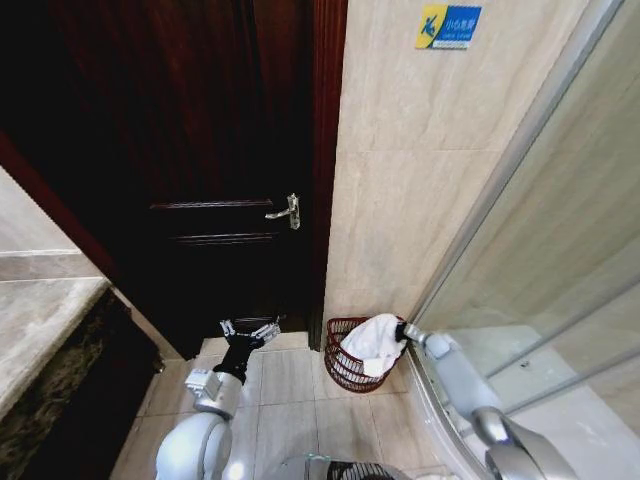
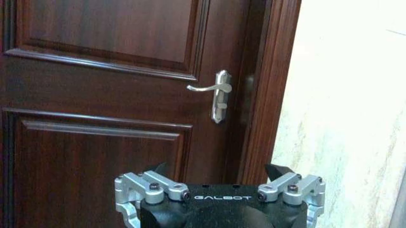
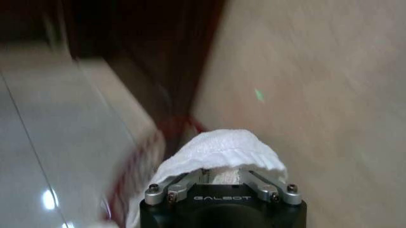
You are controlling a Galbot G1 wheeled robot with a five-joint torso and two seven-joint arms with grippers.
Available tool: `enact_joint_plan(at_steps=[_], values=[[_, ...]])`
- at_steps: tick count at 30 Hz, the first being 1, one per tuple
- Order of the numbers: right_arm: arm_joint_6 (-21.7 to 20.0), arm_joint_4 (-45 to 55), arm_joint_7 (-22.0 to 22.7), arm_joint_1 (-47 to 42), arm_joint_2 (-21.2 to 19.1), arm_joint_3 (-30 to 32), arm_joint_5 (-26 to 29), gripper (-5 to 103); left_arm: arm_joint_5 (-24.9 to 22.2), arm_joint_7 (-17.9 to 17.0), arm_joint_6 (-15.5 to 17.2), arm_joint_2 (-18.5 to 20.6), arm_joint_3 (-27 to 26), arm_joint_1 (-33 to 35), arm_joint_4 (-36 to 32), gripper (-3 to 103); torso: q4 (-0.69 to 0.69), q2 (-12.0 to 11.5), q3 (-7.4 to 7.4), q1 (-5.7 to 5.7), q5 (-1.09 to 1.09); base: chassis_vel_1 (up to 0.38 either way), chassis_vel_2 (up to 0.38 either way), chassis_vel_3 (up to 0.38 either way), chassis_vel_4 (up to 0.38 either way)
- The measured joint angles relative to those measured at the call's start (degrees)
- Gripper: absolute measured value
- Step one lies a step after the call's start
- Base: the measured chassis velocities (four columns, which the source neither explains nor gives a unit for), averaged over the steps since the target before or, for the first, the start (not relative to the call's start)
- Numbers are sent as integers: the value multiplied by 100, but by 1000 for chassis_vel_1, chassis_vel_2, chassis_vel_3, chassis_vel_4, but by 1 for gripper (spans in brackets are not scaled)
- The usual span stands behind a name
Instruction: Discard the used towel into the hamper.
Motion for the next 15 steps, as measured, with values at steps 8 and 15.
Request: enact_joint_plan(at_steps=[8,15], values=[[-121,-658,1917,316,148,402,-2137,10,0,0,0,0,-1,0,0,100,-2,0,0,1,-2,0,0,0,0],[135,-470,1123,15,-282,484,-2962,10,0,0,0,0,0,0,0,100,-10,0,0,0,1,0,0,0,0]])
